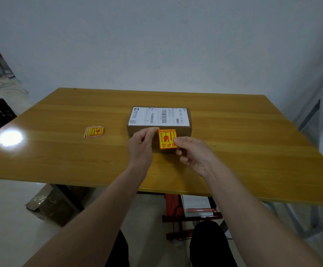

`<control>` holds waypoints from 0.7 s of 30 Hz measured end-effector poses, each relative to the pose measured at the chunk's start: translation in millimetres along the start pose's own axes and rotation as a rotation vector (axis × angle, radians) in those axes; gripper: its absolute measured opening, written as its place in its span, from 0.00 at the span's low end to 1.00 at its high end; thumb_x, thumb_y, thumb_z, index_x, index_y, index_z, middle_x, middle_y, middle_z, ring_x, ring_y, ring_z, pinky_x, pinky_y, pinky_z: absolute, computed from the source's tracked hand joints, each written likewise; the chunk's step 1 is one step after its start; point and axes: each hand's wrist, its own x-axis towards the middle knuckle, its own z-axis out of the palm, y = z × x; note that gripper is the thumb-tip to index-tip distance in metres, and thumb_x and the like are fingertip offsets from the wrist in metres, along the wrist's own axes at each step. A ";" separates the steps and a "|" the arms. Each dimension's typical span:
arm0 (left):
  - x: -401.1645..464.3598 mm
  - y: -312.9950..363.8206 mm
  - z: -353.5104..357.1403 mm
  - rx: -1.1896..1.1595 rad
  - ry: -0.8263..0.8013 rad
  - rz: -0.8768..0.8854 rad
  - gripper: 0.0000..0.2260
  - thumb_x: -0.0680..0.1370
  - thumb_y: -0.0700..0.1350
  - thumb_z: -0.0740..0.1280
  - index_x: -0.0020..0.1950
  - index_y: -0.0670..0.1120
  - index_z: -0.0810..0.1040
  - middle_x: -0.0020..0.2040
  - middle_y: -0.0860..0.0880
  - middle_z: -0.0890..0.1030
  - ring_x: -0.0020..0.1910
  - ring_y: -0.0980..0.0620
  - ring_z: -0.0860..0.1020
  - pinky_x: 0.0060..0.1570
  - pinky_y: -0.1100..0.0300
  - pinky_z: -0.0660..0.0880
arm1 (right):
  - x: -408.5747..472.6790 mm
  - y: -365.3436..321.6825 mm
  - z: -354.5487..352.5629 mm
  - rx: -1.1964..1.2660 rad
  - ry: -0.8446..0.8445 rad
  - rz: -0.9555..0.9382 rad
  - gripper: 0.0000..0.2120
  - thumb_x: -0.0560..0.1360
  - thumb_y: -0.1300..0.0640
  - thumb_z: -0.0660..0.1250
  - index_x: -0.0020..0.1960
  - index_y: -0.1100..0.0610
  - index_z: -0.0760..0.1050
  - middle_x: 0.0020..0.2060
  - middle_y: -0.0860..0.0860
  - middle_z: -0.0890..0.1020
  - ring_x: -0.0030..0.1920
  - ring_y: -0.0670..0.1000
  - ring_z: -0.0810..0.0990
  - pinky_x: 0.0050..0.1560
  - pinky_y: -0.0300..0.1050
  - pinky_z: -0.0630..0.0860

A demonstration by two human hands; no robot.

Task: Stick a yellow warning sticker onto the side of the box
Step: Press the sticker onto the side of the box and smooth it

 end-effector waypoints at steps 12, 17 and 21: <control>24.1 17.0 -12.9 0.685 -0.282 0.337 0.13 0.74 0.48 0.70 0.58 0.52 0.80 0.56 0.51 0.81 0.58 0.49 0.75 0.60 0.46 0.71 | 0.2 -12.5 11.9 -1.107 0.153 -0.470 0.02 0.74 0.57 0.68 0.43 0.54 0.77 0.48 0.52 0.75 0.44 0.49 0.74 0.42 0.42 0.69; 18.1 20.4 -9.3 1.106 -0.270 0.614 0.07 0.74 0.54 0.68 0.50 0.58 0.83 0.50 0.55 0.84 0.58 0.50 0.74 0.70 0.43 0.56 | -4.6 -18.2 17.5 -1.416 0.195 -0.583 0.06 0.77 0.56 0.64 0.52 0.55 0.78 0.52 0.51 0.72 0.50 0.51 0.74 0.41 0.44 0.68; 13.9 13.4 -7.4 1.115 -0.110 0.604 0.05 0.75 0.51 0.68 0.46 0.56 0.83 0.46 0.53 0.85 0.54 0.49 0.76 0.70 0.43 0.55 | -6.2 -16.2 18.3 -1.239 0.174 -0.564 0.08 0.75 0.57 0.67 0.54 0.53 0.77 0.50 0.49 0.71 0.47 0.48 0.73 0.42 0.40 0.70</control>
